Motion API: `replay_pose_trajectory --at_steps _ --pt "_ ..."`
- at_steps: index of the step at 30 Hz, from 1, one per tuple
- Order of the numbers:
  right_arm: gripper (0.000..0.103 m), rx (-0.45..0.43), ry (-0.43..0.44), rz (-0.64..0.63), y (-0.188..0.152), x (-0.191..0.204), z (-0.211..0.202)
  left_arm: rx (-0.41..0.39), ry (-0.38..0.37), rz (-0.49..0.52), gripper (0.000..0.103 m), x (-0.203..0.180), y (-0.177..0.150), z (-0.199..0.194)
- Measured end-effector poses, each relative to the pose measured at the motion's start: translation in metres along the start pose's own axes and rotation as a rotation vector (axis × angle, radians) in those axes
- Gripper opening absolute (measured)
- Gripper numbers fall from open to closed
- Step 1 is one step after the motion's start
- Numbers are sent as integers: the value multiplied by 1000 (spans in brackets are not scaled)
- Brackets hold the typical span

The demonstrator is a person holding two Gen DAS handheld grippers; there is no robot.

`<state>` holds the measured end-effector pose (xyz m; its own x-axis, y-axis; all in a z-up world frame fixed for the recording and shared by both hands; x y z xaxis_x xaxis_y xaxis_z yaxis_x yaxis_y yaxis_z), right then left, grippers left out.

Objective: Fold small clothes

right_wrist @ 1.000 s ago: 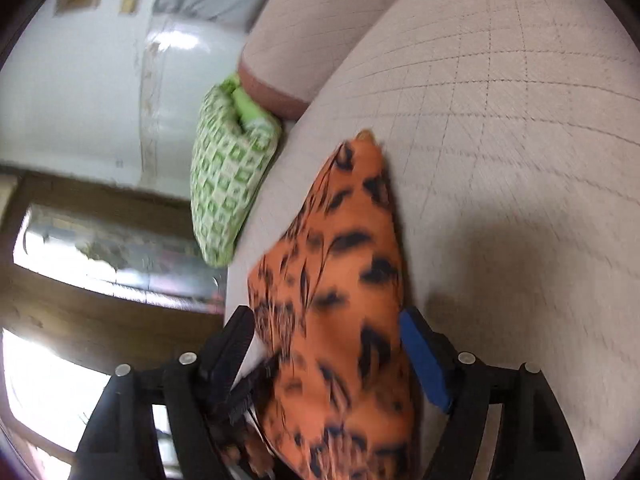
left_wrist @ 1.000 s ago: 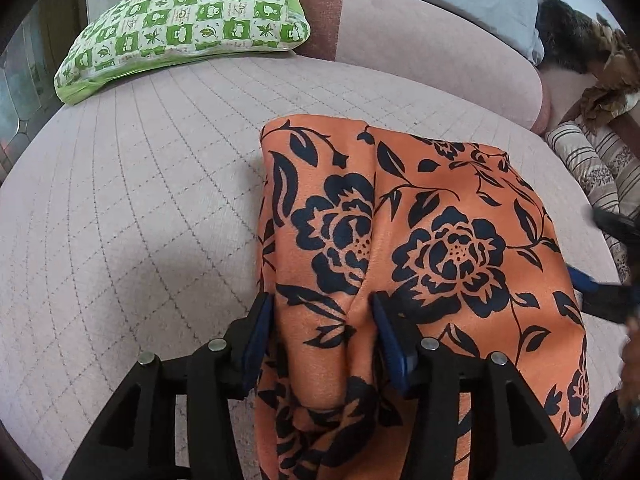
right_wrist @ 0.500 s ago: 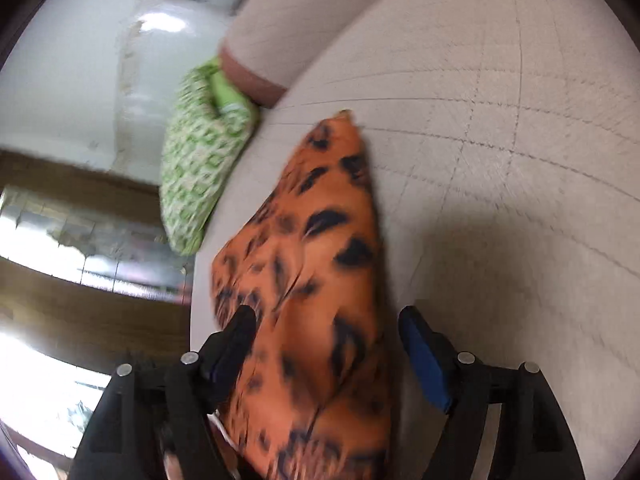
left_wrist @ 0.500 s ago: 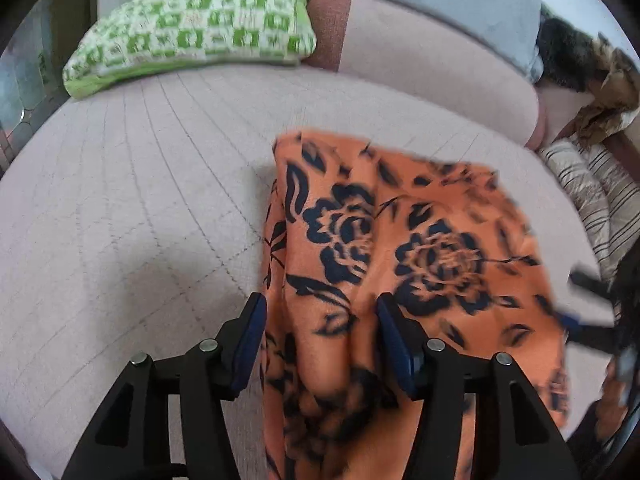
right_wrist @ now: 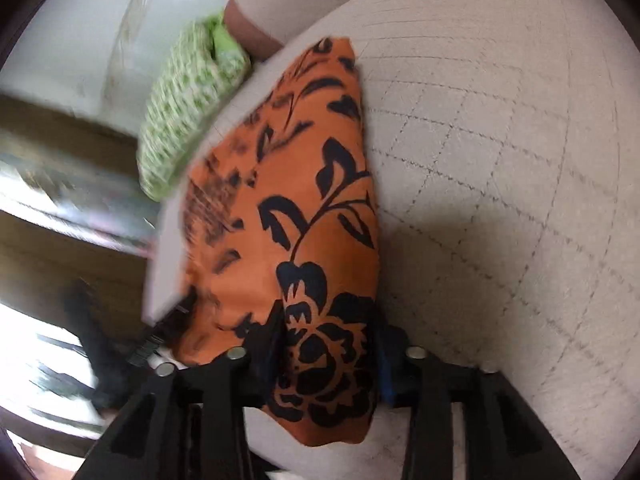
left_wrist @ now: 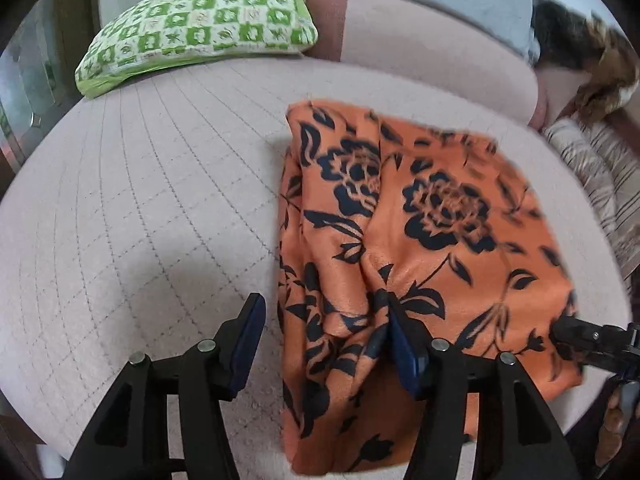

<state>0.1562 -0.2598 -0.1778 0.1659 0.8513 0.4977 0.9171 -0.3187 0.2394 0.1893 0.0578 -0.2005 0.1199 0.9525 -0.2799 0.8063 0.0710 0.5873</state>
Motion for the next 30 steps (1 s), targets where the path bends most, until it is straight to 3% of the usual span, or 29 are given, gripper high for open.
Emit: replay_pose_trajectory --at_steps 3,6,9,10,11,12,15,17,20,22,24,28,29,30 --pt "70 -124 -57 -75 10 9 -34 -64 -67 -49 61 2 3 -30" --pt "70 -174 4 -122 21 35 -54 -63 -135 -148 61 14 -8 -51" --pt "76 -180 38 -218 32 68 -48 -18 -233 -250 61 17 -25 -45" --pt "76 -146 35 -235 33 71 -33 8 -262 -280 50 16 -31 -37" --pt "76 -98 8 -232 34 67 -13 54 -280 -314 31 15 -44 -29" --pt "77 -47 -1 -220 32 61 6 84 -303 -370 23 20 -54 -17" --pt "77 -45 19 -203 36 59 13 80 -340 -414 21 23 -54 -25" --pt "77 -38 17 -196 38 61 13 91 -357 -444 22 26 -56 -22" --pt "77 -31 18 -208 40 65 17 100 -341 -413 40 26 -45 -33" --pt "77 -29 30 -214 40 66 19 2 -319 -340 61 25 -15 -57" --pt "77 -27 51 -206 40 65 19 -64 -267 -268 70 27 16 -60" --pt "77 -19 73 -189 32 53 5 58 -334 -257 69 22 53 3" --pt "77 -16 82 -187 33 53 4 89 -343 -250 63 18 53 17" --pt "77 -13 88 -186 33 52 4 150 -323 -259 37 22 46 38"
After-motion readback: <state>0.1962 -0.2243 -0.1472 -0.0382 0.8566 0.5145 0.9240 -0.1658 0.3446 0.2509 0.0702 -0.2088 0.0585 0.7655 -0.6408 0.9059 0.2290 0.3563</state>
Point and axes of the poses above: each gripper's, at about its wrist camera, not at the fingertips, and z roughly the way its jaws point, x to its left, y to its top, the point moved 9 cm from there along z, roughly the way its jaws point, and after that the axes turned 13 degrees about -y, right-handed, at the moved point
